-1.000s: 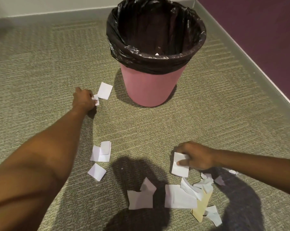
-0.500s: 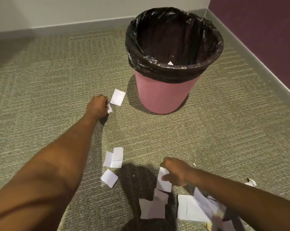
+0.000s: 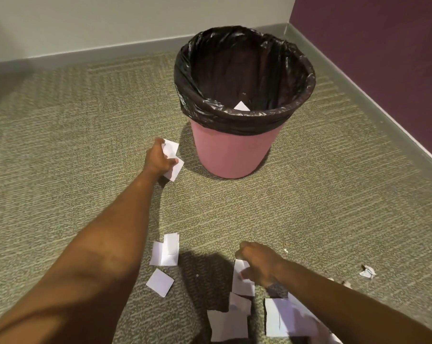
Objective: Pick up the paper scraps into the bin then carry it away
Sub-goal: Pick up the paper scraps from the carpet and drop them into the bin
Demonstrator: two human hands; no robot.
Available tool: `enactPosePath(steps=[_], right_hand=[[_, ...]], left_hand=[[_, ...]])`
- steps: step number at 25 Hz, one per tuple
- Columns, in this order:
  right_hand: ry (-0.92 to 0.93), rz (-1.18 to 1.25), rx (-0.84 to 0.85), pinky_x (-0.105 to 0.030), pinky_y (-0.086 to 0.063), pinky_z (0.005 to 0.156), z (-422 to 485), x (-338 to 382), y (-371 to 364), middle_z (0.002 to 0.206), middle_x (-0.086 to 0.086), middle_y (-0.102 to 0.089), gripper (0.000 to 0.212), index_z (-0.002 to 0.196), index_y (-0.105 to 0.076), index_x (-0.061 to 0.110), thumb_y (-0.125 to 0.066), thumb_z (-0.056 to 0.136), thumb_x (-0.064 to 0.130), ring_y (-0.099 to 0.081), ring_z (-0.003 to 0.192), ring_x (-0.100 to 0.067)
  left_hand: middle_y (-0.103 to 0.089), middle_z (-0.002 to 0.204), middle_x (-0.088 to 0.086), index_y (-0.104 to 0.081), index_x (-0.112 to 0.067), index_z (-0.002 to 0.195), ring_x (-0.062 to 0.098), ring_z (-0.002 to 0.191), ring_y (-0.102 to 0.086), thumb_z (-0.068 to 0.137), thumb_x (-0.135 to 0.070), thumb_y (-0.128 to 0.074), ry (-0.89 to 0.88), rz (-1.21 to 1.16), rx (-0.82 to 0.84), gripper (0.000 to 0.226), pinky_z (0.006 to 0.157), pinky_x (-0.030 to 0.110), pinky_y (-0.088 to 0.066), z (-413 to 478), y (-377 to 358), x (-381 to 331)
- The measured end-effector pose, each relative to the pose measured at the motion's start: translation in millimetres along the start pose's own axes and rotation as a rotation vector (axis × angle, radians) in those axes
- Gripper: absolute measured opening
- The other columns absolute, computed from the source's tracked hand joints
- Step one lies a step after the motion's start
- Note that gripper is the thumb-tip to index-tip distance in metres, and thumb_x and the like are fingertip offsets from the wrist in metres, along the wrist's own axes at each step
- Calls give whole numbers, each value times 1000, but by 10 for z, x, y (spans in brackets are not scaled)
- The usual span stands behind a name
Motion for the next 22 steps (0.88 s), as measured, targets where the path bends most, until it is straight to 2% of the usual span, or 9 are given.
enactPosePath(steps=[2, 3, 7, 10, 12, 14, 17, 19, 22], right_hand=[[-5, 2, 1, -35, -37, 83, -4, 17, 12, 122, -5, -51, 41, 119, -59, 12, -66, 88, 37, -50, 111, -27], [-8, 6, -1, -35, -38, 83, -5, 19, 20, 121, -5, -51, 41, 119, -59, 12, -66, 88, 37, -50, 109, -26], [-18, 29, -14, -35, -41, 87, -21, 26, 46, 107, 0, -46, 39, 119, -60, 11, -66, 88, 34, -51, 104, -23], [-23, 52, -15, -34, -41, 86, -30, 39, 54, 106, 0, -47, 36, 116, -61, 12, -68, 87, 33, -47, 98, -20], [-26, 86, -15, -33, -41, 82, -34, 32, 43, 101, 3, -45, 28, 106, -61, 16, -70, 86, 33, -45, 93, -18], [-45, 128, -16, -30, -38, 77, -29, 4, 14, 99, 4, -45, 29, 104, -60, 17, -72, 84, 34, -46, 91, -17], [-50, 133, 3, -31, -43, 78, 13, -25, -19, 99, -1, -55, 34, 105, -61, 11, -73, 82, 34, -54, 93, -21], [-66, 121, 13, -35, -48, 86, 40, -28, -21, 108, -8, -63, 38, 110, -63, 8, -73, 83, 33, -60, 102, -27], [-95, 134, 12, -33, -44, 95, 40, -3, -10, 130, -9, -57, 52, 130, -55, 11, -72, 85, 30, -56, 119, -29]], left_hand=[[-55, 126, 21, -39, -8, 133, 39, 115, -55, 75, -18, -80, 60, 85, -4, 72, 94, 45, -47, 52, -94, 70], [-55, 127, 22, -39, -7, 132, 40, 117, -53, 76, -22, -80, 93, 114, -13, 71, 96, 46, -47, 68, -116, 75], [-57, 124, 18, -47, -4, 123, 38, 114, -56, 78, -28, -79, 178, 151, -75, 60, 90, 45, -48, 89, -151, 34], [-63, 115, 19, -57, -2, 114, 37, 103, -61, 78, -26, -79, 107, 169, -119, 49, 81, 44, -51, 73, -162, 13], [-64, 112, 19, -62, 0, 111, 36, 97, -63, 79, -24, -78, 87, 207, -162, 43, 76, 40, -50, 14, -131, 3], [-60, 114, 19, -65, 2, 108, 35, 99, -61, 82, -25, -75, 55, 331, -209, 38, 80, 41, -50, -90, -61, -11], [-54, 117, 18, -67, -1, 103, 34, 106, -52, 85, -30, -71, -159, 548, -217, 35, 91, 45, -45, -306, 92, -54], [-61, 111, 13, -66, -4, 104, 29, 97, -58, 84, -29, -71, -221, 386, -72, 32, 82, 40, -48, -484, 189, -70], [-66, 85, 5, -64, -8, 89, 19, 71, -61, 81, -19, -75, -265, 177, 340, 17, 63, 28, -45, -940, 248, -175]])
Point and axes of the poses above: each hand's wrist, its own z-axis towards the middle knuckle, its own y-axis out of the back of the hand, x = y × z, the point moved 4 cm from there along z, towards the middle knuckle
